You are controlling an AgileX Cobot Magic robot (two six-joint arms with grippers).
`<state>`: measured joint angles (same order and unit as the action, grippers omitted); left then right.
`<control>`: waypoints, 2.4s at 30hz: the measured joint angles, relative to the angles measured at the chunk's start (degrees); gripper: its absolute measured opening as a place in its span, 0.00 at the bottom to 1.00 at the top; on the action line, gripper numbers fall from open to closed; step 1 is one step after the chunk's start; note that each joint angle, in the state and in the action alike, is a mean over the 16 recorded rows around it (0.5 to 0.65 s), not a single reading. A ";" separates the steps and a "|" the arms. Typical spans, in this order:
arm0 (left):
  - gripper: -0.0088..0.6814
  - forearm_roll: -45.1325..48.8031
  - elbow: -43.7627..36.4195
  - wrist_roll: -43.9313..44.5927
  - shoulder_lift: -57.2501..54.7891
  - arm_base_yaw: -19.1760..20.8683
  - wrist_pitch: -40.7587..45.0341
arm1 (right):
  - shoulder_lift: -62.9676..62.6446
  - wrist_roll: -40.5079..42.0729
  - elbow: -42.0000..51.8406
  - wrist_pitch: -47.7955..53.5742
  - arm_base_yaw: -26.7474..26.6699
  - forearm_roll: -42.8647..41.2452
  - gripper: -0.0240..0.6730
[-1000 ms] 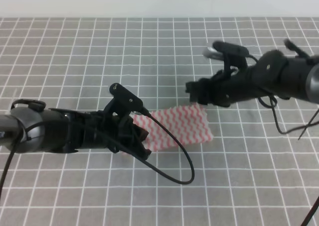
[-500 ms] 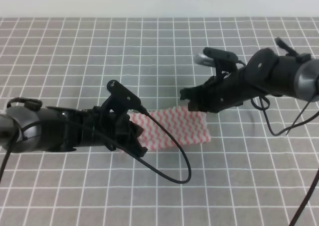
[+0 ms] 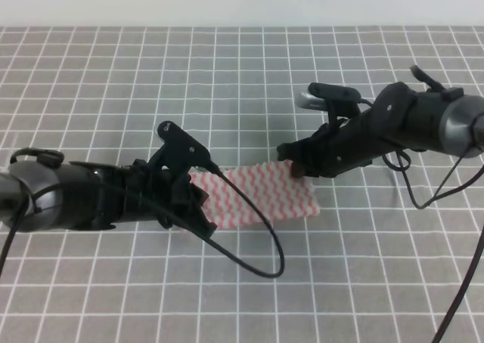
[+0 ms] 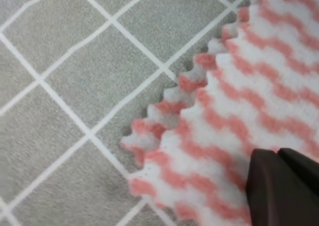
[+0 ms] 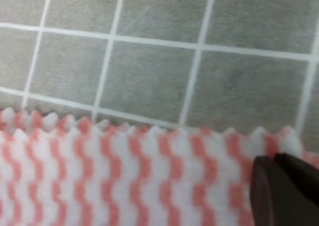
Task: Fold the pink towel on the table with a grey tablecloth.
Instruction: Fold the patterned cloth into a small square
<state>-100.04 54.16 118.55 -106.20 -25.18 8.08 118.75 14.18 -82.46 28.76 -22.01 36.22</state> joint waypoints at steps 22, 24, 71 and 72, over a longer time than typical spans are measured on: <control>0.01 1.27 1.37 -11.84 6.38 0.00 2.54 | -0.59 0.90 -7.95 18.37 -0.04 -1.98 0.01; 0.01 2.77 1.31 -15.48 6.51 0.00 4.05 | -0.72 1.09 -7.95 19.96 -0.99 -2.13 0.01; 0.01 36.21 0.85 -48.09 1.05 5.06 12.20 | 2.54 0.16 -7.73 27.90 -1.68 -8.32 0.01; 0.01 36.35 0.85 -48.16 1.05 5.39 12.45 | 2.54 0.09 -7.73 27.99 -1.46 -8.38 0.01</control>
<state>-63.69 55.01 70.39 -105.15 -19.79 20.53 121.29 14.27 -90.19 56.76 -23.47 27.84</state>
